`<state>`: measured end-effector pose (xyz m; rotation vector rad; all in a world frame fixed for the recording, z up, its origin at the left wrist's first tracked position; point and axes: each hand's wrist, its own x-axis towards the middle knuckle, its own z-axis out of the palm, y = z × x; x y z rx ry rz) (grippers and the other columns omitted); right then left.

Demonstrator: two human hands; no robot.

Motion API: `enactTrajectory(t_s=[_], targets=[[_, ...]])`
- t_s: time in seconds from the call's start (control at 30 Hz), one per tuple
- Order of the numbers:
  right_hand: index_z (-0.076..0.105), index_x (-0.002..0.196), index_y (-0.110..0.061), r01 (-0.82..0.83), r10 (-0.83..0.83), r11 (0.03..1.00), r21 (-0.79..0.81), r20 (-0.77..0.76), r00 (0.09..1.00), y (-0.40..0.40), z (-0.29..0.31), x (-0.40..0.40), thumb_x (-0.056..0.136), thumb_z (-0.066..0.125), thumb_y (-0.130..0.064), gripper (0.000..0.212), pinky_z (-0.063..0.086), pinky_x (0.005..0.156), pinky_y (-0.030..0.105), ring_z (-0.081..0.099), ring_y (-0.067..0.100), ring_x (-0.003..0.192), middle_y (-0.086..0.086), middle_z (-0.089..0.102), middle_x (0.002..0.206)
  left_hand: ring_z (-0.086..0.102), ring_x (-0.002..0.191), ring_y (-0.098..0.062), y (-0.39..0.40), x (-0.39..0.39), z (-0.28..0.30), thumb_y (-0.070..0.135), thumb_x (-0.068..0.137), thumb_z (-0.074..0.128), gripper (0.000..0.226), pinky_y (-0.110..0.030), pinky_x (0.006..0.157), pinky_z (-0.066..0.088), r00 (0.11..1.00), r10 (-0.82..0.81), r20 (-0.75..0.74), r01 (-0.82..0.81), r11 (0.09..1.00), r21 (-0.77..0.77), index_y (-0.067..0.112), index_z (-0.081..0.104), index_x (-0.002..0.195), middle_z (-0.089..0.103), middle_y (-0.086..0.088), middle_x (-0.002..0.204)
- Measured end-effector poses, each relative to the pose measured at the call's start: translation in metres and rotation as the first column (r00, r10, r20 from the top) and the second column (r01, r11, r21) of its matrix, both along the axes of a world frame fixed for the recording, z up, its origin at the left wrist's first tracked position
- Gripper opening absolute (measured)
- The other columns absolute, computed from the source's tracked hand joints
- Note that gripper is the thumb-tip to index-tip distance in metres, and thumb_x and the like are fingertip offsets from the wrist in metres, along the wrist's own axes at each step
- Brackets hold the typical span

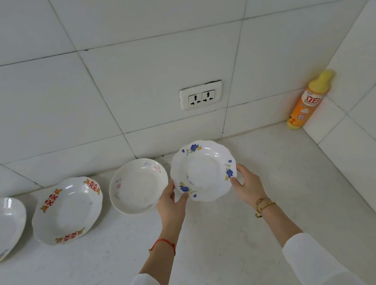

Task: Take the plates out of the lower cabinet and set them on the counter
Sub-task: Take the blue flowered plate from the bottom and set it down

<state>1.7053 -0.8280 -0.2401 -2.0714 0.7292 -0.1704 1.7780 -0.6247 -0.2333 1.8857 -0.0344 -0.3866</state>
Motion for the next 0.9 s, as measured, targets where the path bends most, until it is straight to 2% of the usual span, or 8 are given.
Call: enactTrajectory(t_s=[0.17, 0.3, 0.47, 0.6, 0.77, 0.9], targets=[[0.053, 0.126, -0.013, -0.040, 0.041, 0.999, 0.005, -0.046, 0.998, -0.016, -0.019, 0.020, 0.091, 0.055, -0.010, 0.036, 0.044, 0.084, 0.024, 0.058, 0.016, 0.100, 0.004, 0.065, 0.114, 0.058, 0.091, 0.003, -0.016, 0.007, -0.013, 0.010, 0.084, 0.069, 0.036, -0.023, 0.088, 0.044, 0.999, 0.035, -0.023, -0.036, 0.999, -0.030, 0.038, 0.056, 0.103, 0.062, 0.022, 0.093], [0.050, 0.130, -0.011, -0.061, 0.061, 0.998, 0.012, -0.076, 0.995, -0.023, -0.030, 0.029, 0.092, 0.054, -0.010, 0.038, 0.046, 0.091, 0.029, 0.058, 0.023, 0.110, 0.008, 0.063, 0.120, 0.060, 0.098, -0.010, -0.023, 0.013, -0.023, 0.015, 0.084, 0.069, 0.030, -0.029, 0.092, 0.046, 0.999, 0.046, -0.023, -0.046, 0.999, -0.001, 0.033, 0.058, 0.105, 0.067, 0.009, 0.100], [0.049, 0.127, -0.009, -0.087, 0.086, 0.996, -0.004, -0.094, 0.992, -0.022, -0.039, 0.035, 0.092, 0.053, -0.009, 0.035, 0.046, 0.093, 0.032, 0.057, 0.027, 0.112, 0.012, 0.060, 0.121, 0.057, 0.098, -0.007, -0.024, 0.018, -0.035, 0.013, 0.083, 0.070, 0.031, -0.027, 0.090, 0.045, 0.999, 0.036, -0.009, -0.036, 0.998, 0.046, 0.033, 0.057, 0.104, 0.064, 0.012, 0.098], [0.047, 0.130, -0.010, -0.086, 0.085, 0.996, 0.001, -0.118, 0.989, -0.020, -0.043, 0.037, 0.094, 0.053, -0.011, 0.037, 0.046, 0.101, 0.042, 0.053, 0.028, 0.120, 0.013, 0.055, 0.128, 0.056, 0.102, -0.008, -0.026, 0.018, -0.040, 0.012, 0.084, 0.070, 0.034, -0.029, 0.093, 0.044, 0.999, 0.048, -0.013, -0.047, 0.995, 0.085, 0.022, 0.061, 0.115, 0.065, 0.009, 0.106], [0.045, 0.132, -0.014, -0.084, 0.084, 0.996, 0.005, -0.128, 0.988, -0.019, -0.041, 0.036, 0.095, 0.051, -0.014, 0.038, 0.045, 0.103, 0.040, 0.050, 0.026, 0.124, 0.012, 0.050, 0.134, 0.055, 0.109, -0.009, -0.029, 0.020, -0.041, 0.014, 0.086, 0.069, 0.041, -0.029, 0.096, 0.041, 0.999, 0.039, -0.010, -0.038, 0.993, 0.112, 0.017, 0.058, 0.126, 0.065, 0.004, 0.118], [0.046, 0.130, -0.010, -0.058, 0.062, 0.998, 0.030, -0.165, 0.984, -0.019, -0.037, 0.035, 0.094, 0.053, -0.016, 0.037, 0.046, 0.098, 0.038, 0.051, 0.028, 0.121, 0.013, 0.054, 0.128, 0.052, 0.105, -0.008, -0.029, 0.021, -0.036, 0.016, 0.087, 0.067, 0.037, -0.025, 0.093, 0.039, 1.000, 0.021, -0.011, -0.019, 0.986, 0.167, 0.016, 0.059, 0.123, 0.066, 0.000, 0.118]])
